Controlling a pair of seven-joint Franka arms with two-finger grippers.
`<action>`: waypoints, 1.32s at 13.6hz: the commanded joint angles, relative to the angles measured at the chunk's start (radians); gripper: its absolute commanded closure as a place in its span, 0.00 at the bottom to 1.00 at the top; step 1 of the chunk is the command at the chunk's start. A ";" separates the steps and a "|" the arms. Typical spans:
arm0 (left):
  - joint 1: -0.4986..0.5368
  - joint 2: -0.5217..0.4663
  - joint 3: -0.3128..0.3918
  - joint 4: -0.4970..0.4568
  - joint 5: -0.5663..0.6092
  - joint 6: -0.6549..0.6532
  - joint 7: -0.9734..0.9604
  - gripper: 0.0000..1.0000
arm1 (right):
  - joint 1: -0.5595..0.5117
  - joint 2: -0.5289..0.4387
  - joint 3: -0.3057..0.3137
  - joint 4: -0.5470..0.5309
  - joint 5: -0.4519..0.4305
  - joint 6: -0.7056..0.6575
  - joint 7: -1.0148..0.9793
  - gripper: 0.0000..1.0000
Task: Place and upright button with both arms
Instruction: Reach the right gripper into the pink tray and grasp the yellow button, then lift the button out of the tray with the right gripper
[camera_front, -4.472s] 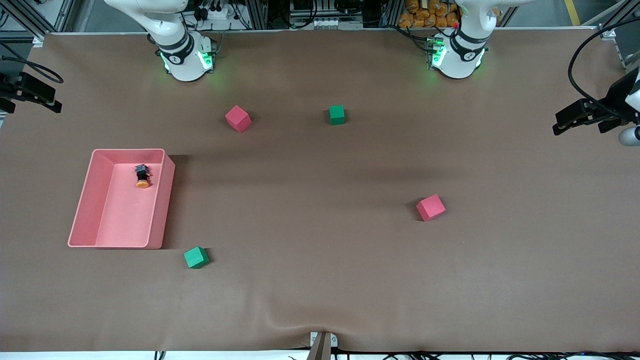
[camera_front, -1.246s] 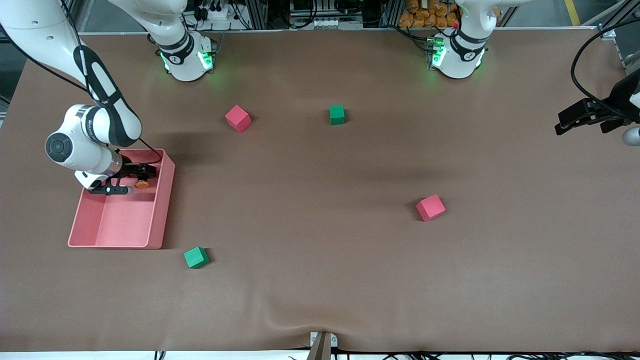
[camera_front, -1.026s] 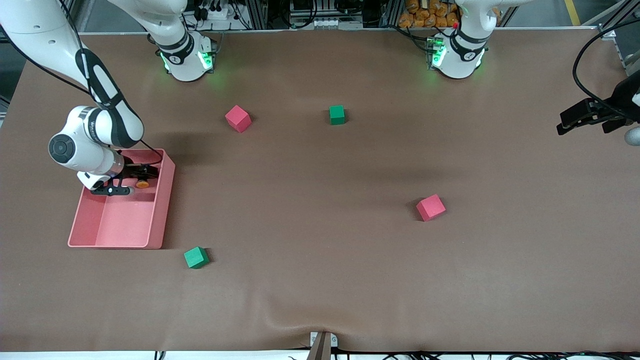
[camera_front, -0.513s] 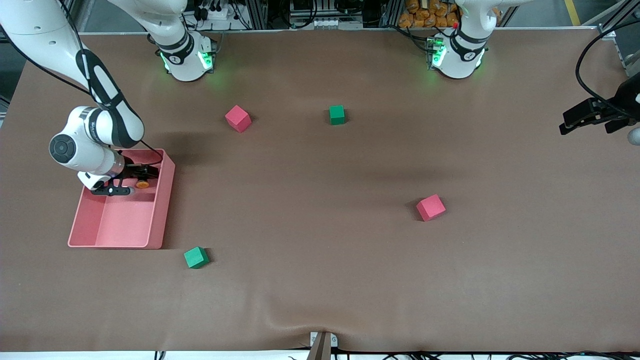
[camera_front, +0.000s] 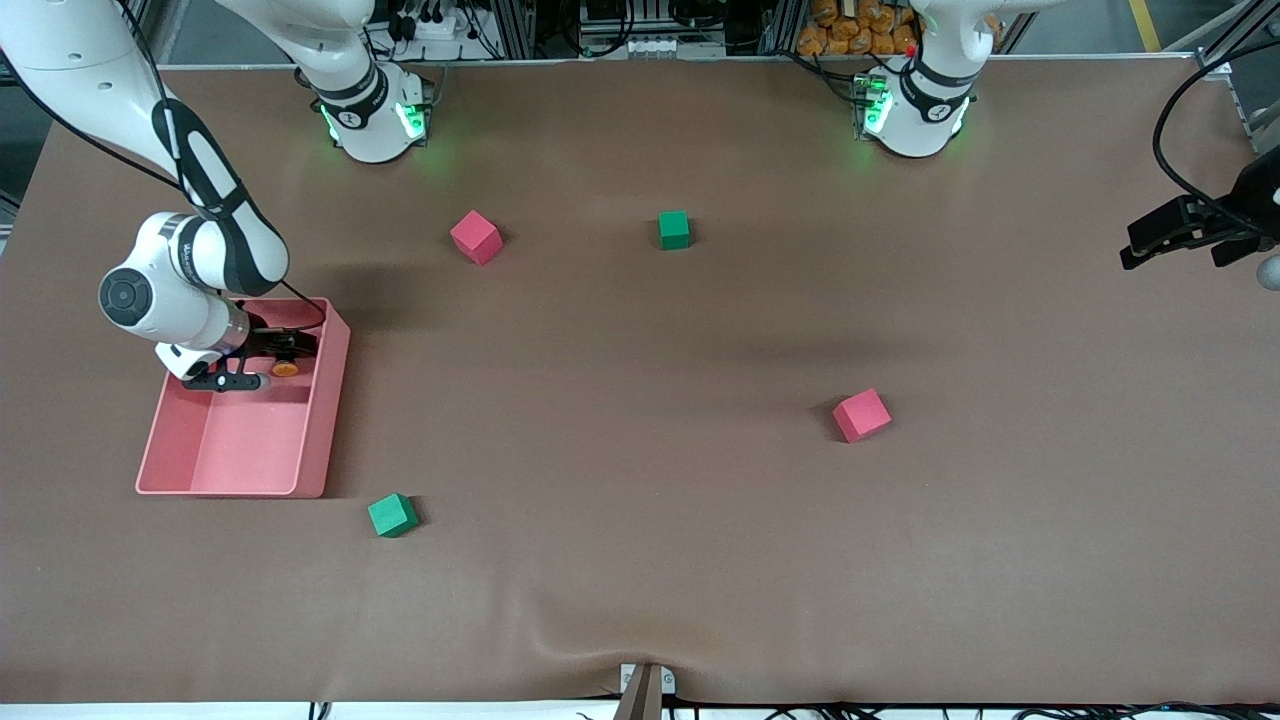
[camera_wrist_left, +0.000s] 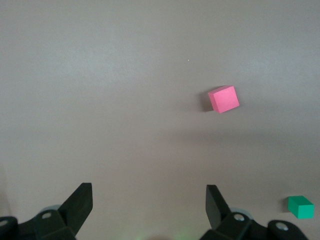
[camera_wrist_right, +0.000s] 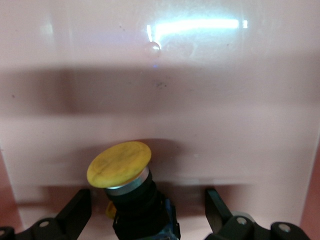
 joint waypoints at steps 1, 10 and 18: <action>0.017 0.000 -0.004 0.013 -0.024 -0.007 0.025 0.00 | -0.022 0.031 0.014 -0.013 -0.015 0.039 -0.009 0.00; 0.019 -0.001 -0.004 0.013 -0.024 -0.009 0.039 0.00 | -0.030 -0.010 0.017 -0.010 -0.015 0.012 -0.008 0.86; 0.023 -0.001 -0.004 0.011 -0.024 -0.010 0.040 0.00 | -0.019 -0.193 0.017 0.030 -0.015 -0.151 -0.023 0.87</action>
